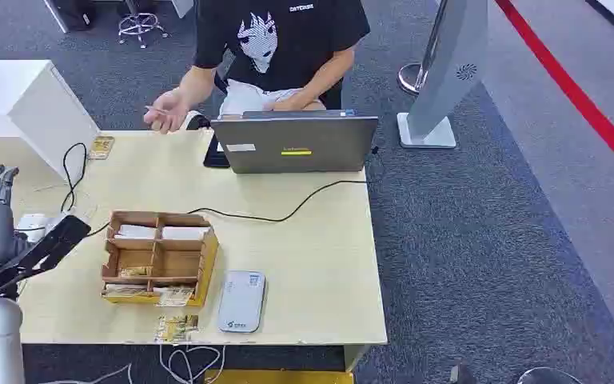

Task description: Pass the card to the sensor for recognition and then transmit it.

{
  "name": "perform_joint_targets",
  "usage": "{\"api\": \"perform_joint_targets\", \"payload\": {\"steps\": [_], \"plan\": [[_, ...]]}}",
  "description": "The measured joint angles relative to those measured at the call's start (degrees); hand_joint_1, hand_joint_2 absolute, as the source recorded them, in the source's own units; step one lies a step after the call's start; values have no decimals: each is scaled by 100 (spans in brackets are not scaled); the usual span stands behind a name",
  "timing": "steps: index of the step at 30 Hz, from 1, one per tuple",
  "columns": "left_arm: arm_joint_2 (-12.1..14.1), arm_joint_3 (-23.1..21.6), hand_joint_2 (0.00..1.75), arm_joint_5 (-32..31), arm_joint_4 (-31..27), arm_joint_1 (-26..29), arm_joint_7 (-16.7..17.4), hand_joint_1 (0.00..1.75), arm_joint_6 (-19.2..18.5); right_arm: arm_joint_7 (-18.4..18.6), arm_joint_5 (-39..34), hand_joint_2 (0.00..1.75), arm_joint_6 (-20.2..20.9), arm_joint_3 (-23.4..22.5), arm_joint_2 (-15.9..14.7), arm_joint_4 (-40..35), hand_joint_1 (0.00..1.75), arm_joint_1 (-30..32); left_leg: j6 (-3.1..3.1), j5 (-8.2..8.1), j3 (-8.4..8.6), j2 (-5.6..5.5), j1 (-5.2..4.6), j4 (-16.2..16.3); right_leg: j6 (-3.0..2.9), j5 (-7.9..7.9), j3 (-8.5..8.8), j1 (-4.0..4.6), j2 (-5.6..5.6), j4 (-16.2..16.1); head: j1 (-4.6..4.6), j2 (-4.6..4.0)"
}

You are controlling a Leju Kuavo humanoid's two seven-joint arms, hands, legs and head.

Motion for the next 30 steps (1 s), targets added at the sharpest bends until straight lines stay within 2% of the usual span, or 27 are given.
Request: {"api": "perform_joint_targets", "payload": {"steps": [3, 4, 5, 7, 8, 9, 11, 12, 13, 18, 30], "plan": [[58, -28, 175, -110, 97, -93, 50, 0, 17, -2, 15, 175, 30, 0, 0, 0, 0, -4, 0, 0, -1, 0, 0, 0, 0, 0, 0, 0, 0, 0, 0, 0], [214, -114, 175, -424, 358, -374, 179, 0, 74, -9, 77, 175, 103, 0, 0, 0, 0, -21, 0, 0, 0, 0, 0, 0, 0, 1, 0, 0, 0, 0, 0, 0], [251, -127, 175, -503, 426, -446, 219, 0, 83, -11, 94, 175, 118, 0, 0, 0, 0, -26, 0, 0, 0, 0, 0, 0, 0, 1, 0, 0, 1, 0, 2, 0], [686, -365, 175, -1389, 1109, -1172, 577, 0, 255, -77, 227, 175, 336, 0, 0, 0, 0, -65, -1, 2, 0, 0, 0, 1, -1, 2, 0, 0, 1, 2, 4, 0], [892, -571, 175, -2059, 1265, -1492, 675, 0, 527, -83, 415, 175, 472, 0, 0, 2, 0, -58, -1, 2, -1, 1, 0, 2, -1, 2, -2, 0, 3, 2, 2, 0], [987, -793, 175, -2493, 1293, -1668, 714, 0, 636, -83, 533, 175, 566, 0, 0, 0, 0, -57, -1, 2, -1, 0, 0, 2, -1, 2, -1, 0, 2, 2, -2, 0], [1020, -981, 175, -2541, 1313, -1782, 786, 0, 636, -83, 612, 175, 594, 0, 0, 2, 0, -56, -1, 2, -2, -1, 0, 3, -1, 3, -1, 0, 1, 2, 0, 0], [1020, -1053, 175, -2548, 1324, -1830, 826, 166, 634, -83, 651, 175, 603, 0, 0, 2, 0, -56, -1, 2, -2, -2, 0, 3, -1, 3, 0, 0, 0, 2, 2, 0], [1020, -1124, 175, -2548, 1328, -1871, 848, 175, 625, -76, 704, 175, 603, 0, 0, 0, 0, -58, -1, 2, -1, -1, 0, 3, -2, 4, 1, 0, 1, 2, 2, 0], [1036, -1412, 175, -2550, 1379, -2014, 896, 175, 573, -41, 815, 175, 562, 0, 0, 2, 0, -51, -1, 2, -1, 2, 0, 3, -4, 6, 0, 0, 4, 2, 0, 0], [1040, -1499, 175, -2550, 1398, -1954, 885, 175, 559, -7, 911, 175, 516, 0, 0, 2, 0, -34, -1, 2, -2, 3, 0, 2, -5, 5, -1, 0, 6, 4, 2, 0]]}}
